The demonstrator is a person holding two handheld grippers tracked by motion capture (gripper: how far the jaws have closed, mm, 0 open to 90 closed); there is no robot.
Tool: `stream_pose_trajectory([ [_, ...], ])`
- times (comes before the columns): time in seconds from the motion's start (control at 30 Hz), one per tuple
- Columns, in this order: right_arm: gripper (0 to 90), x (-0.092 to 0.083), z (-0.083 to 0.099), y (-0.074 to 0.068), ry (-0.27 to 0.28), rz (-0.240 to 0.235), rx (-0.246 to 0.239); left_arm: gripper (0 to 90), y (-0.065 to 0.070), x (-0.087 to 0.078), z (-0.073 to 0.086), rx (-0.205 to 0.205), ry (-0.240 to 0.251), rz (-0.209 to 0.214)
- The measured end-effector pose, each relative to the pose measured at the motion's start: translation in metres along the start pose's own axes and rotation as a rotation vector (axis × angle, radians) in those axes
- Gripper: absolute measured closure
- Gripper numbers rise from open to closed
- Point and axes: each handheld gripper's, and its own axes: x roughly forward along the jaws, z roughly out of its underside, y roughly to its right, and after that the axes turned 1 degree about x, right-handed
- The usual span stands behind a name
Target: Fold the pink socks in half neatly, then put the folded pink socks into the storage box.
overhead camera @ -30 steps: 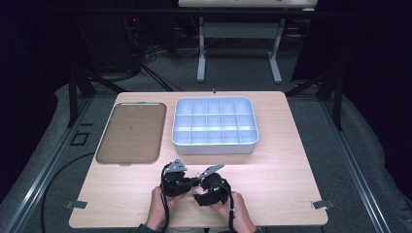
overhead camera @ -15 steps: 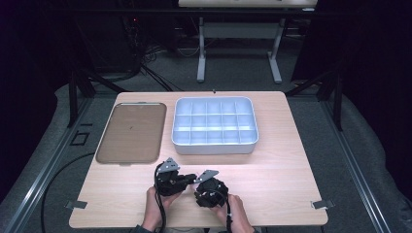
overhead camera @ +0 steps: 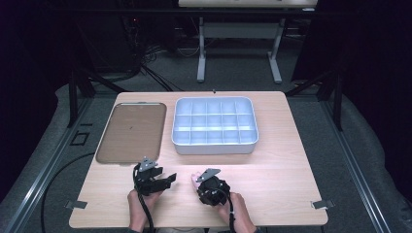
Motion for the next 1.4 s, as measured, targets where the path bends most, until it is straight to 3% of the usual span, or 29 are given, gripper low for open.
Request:
stream_pose_trajectory([
  [0.17,65.3,-0.001,0.002,0.003,0.008,-0.024,0.003,22.0,0.008,0.004,0.001,0.084,-0.041,-0.052],
  [0.2,65.5,-0.001,0.003,0.004,0.011,-0.031,0.006,21.3,0.008,0.004,0.001,0.081,-0.039,-0.056],
  [0.23,65.9,-0.001,0.004,0.006,0.018,-0.069,0.006,21.2,0.008,0.005,0.000,0.083,-0.039,-0.060],
  [0.43,68.6,-0.001,0.011,0.013,0.073,-0.109,0.035,20.6,0.009,0.006,0.002,0.110,-0.034,-0.072],
  [0.57,68.7,-0.001,0.011,0.014,0.063,-0.115,0.027,20.2,0.014,0.008,0.003,0.140,-0.040,-0.102],
  [1.13,69.6,-0.002,0.012,0.014,0.069,-0.112,-0.002,19.0,0.015,0.008,0.003,0.134,-0.035,-0.115],
  [1.23,70.0,-0.001,0.012,0.018,0.078,-0.139,0.027,18.9,0.015,0.008,0.003,0.135,-0.035,-0.115],
  [1.4,70.1,-0.002,0.013,0.018,0.088,-0.145,0.032,18.9,0.015,0.008,0.003,0.134,-0.034,-0.114],
])
